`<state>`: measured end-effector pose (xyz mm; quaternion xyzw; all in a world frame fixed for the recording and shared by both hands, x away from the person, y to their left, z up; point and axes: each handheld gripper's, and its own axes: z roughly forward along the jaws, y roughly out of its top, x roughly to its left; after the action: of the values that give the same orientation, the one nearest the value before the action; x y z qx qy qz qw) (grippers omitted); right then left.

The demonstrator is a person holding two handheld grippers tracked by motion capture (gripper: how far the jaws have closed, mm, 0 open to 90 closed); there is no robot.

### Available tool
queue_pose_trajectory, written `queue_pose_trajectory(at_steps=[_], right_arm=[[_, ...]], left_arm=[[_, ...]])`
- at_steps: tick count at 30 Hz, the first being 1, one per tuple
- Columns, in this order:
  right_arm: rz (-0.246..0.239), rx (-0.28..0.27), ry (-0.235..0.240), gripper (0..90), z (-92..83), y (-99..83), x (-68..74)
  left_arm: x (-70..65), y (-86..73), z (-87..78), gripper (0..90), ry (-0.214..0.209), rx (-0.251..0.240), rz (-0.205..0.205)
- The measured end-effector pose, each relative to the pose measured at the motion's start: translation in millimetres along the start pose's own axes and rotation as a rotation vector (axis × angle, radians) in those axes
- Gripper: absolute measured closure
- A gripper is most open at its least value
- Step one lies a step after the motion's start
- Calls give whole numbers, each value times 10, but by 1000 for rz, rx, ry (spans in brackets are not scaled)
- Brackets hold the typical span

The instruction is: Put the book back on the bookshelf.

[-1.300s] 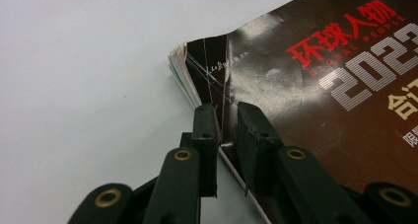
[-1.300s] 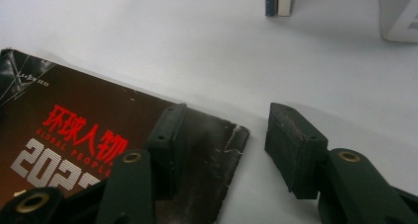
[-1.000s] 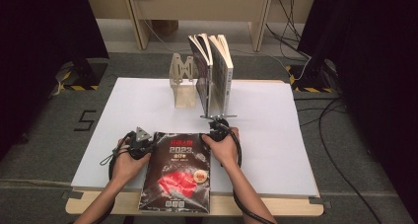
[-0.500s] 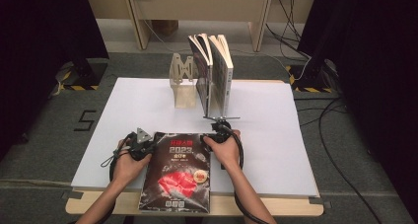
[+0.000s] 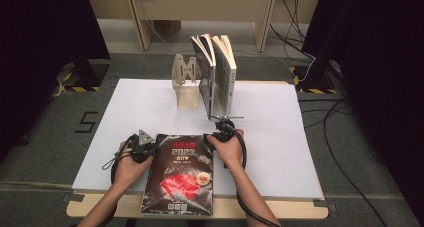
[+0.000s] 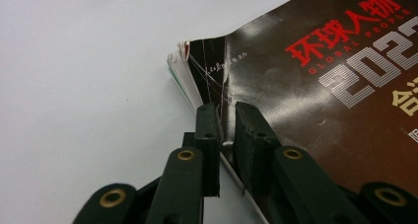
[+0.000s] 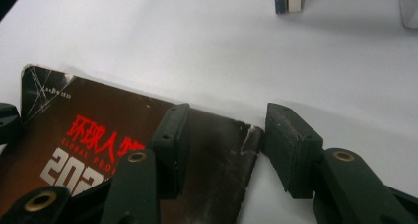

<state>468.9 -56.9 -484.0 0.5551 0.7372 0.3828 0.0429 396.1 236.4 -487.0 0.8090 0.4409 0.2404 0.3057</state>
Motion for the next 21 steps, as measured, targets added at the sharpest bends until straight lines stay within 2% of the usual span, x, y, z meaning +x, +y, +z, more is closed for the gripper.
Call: queue_pose_trajectory(at_steps=[6, 15, 21], right_arm=[[7, -20, 6, 546, 6, -29, 4], [38, 7, 32, 544, -54, -57, -24], [37, 21, 22, 539, -73, -69, -6]], left_arm=[[-1, -8, -2, 799, 1, -2, -2], [-20, 0, 0, 801, 9, -1, 7], [-16, 1, 1, 801, 7, -1, 5]])
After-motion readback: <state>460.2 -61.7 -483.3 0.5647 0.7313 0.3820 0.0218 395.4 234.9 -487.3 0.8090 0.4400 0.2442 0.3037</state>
